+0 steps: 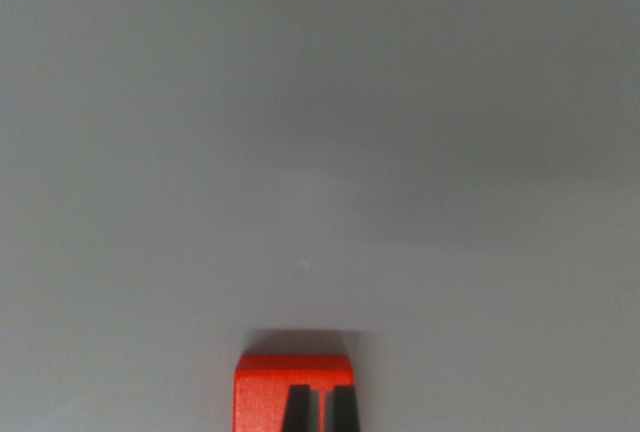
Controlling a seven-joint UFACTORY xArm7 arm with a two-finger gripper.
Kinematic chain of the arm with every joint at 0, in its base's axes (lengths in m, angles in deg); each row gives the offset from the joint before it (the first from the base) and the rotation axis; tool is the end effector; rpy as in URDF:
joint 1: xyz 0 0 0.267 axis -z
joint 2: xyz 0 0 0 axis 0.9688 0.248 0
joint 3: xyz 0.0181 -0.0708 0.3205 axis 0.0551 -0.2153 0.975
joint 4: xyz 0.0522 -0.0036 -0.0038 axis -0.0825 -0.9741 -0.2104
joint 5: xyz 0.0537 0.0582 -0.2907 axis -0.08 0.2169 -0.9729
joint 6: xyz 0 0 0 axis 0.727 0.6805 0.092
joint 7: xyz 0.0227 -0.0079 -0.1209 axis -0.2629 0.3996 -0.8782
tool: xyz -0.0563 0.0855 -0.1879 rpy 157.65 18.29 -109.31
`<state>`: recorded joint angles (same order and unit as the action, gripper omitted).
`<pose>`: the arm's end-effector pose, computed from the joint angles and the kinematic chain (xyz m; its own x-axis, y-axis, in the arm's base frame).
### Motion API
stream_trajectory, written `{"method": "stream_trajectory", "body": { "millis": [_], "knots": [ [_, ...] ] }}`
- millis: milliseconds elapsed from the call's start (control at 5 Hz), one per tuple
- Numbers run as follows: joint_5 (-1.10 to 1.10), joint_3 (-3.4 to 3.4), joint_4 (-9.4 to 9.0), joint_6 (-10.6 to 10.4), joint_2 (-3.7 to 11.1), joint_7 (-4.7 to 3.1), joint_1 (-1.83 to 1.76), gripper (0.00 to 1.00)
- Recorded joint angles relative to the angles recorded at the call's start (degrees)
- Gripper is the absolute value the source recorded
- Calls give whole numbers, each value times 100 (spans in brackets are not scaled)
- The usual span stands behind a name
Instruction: Reach red block
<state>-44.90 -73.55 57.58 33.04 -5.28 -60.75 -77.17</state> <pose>0.4394 -0.0156 0.1403 0.9995 0.0306 -0.0061 0.0308 -0.9986 0.0421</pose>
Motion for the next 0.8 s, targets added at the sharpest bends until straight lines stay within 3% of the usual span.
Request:
{"method": "stream_trajectory", "body": {
  "millis": [200,400,600,800],
  "knots": [
    [0,0,0,0,0,0,0,0],
    [0,-2,-184,-221,40,4,-4,0],
    [0,-2,-184,-221,40,4,-4,0],
    [-1,-5,-368,-441,80,9,-8,0]
  ]
}}
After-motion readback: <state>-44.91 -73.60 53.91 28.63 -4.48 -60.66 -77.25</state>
